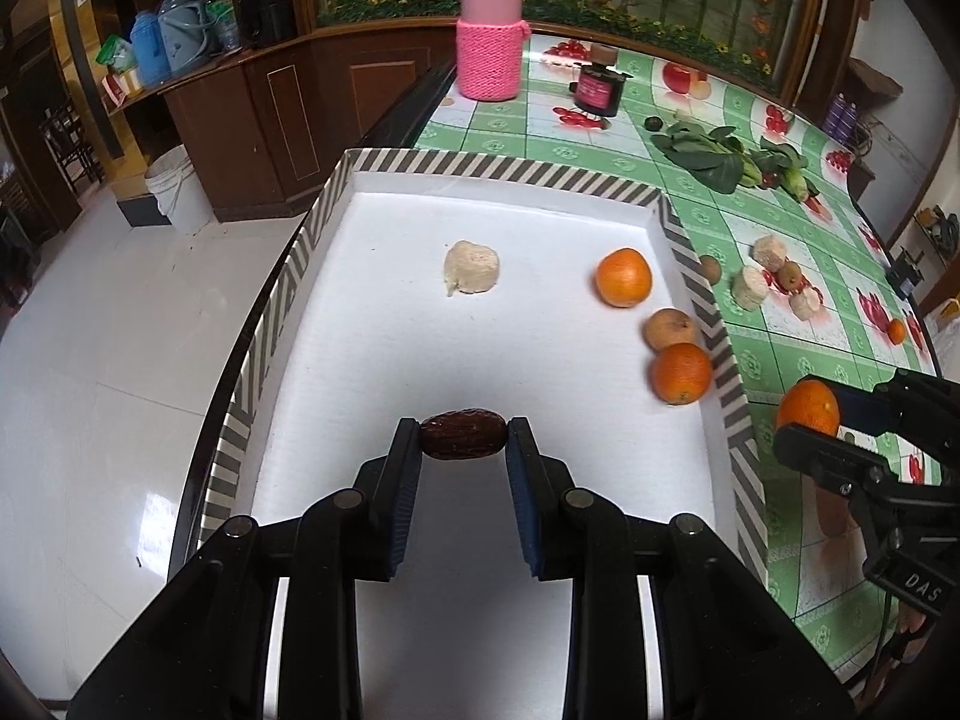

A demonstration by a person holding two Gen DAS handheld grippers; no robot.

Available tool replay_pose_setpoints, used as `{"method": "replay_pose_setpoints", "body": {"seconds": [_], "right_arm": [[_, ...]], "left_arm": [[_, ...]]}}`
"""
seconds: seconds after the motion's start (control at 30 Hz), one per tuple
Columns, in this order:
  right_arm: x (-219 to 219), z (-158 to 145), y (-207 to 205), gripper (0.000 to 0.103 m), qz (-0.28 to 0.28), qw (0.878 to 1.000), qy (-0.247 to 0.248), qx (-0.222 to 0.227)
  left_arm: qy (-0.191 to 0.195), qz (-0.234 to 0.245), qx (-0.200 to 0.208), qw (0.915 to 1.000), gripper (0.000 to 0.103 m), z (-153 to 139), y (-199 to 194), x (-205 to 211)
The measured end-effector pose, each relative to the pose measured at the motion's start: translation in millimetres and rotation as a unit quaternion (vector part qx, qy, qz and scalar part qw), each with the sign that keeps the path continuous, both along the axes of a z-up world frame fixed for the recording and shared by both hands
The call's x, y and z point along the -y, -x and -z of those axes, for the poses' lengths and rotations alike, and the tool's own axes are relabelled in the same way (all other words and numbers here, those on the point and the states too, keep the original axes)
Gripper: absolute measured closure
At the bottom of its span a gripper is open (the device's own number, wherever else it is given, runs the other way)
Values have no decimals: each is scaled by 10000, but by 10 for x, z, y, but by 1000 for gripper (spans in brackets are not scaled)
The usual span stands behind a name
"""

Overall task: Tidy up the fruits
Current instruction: 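Carry red date with left gripper while right gripper carries orange over tray, then open left gripper dropping red date while right gripper releases orange into tray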

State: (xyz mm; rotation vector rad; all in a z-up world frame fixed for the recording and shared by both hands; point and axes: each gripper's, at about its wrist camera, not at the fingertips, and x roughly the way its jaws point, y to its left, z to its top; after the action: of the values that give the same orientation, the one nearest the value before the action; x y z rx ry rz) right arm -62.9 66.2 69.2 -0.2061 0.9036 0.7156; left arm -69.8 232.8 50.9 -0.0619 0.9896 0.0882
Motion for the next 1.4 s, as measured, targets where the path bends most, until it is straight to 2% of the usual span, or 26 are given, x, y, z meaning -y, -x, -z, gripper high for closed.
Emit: {"method": "replay_pose_setpoints", "body": {"seconds": [0.57, 1.1, 1.4], "right_arm": [[-524, 156, -174, 71, -408, 9989, 177, -127], [-743, 178, -478, 71, -495, 9986, 160, -114], [-881, 338, -554, 71, -650, 9973, 257, -234]], "left_arm": [[-15, -62, -175, 9998, 77, 126, -246, -142], [-149, -9, -296, 9995, 77, 187, -421, -86], [-170, -54, -361, 9992, 77, 232, -443, -121]]}}
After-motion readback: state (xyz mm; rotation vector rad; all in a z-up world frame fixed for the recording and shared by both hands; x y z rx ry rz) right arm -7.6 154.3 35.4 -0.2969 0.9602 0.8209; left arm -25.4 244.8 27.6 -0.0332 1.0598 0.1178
